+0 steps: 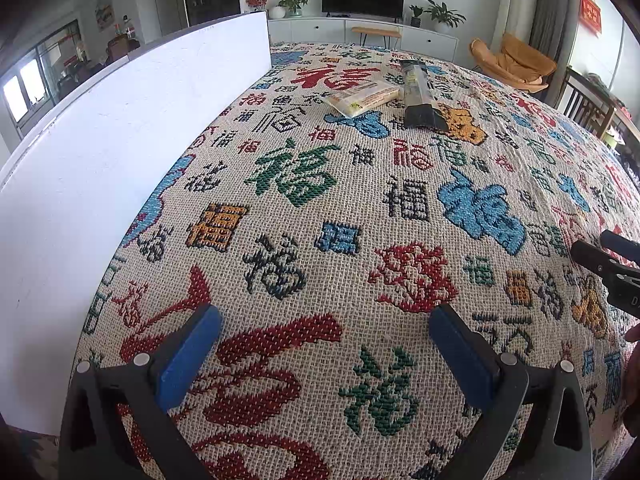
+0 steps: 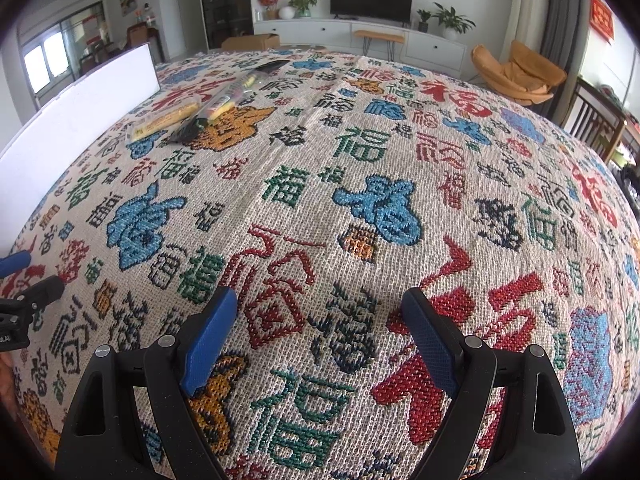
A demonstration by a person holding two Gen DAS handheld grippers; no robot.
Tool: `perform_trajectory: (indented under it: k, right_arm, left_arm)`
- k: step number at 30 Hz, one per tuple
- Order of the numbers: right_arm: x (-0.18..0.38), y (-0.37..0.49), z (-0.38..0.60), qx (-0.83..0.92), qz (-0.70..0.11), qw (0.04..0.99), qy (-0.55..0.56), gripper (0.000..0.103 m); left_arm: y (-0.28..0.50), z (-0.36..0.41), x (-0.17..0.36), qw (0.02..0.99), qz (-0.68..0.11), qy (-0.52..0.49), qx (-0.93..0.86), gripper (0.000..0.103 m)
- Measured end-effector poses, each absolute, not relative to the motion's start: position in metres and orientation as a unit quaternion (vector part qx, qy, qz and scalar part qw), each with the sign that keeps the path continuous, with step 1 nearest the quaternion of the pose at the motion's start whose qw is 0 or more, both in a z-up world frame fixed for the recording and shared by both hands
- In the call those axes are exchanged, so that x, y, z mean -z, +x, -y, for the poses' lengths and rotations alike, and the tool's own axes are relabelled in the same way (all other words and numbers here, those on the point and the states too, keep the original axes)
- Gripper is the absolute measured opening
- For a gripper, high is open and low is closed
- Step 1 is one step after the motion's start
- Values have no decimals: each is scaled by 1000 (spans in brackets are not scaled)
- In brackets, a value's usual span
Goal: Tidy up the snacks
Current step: 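Move both open tools back over the blanket, then reach the right tool to the clear tube with black cap and grasp it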
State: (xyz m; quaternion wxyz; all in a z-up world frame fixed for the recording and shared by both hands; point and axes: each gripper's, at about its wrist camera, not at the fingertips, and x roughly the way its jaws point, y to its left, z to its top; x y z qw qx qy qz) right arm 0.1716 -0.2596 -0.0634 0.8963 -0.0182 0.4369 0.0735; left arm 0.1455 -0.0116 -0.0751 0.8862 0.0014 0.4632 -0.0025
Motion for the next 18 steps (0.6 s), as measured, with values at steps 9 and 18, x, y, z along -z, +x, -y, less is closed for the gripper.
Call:
perform_trajectory:
  k: [9, 18]
  right_arm:
    - [38, 237, 242, -137, -476, 869, 18, 87]
    - [22, 376, 175, -130, -475, 864, 106, 87]
  left_arm:
    - [148, 11, 74, 888, -460, -1, 0, 103]
    - [149, 12, 74, 888, -460, 0, 1, 103]
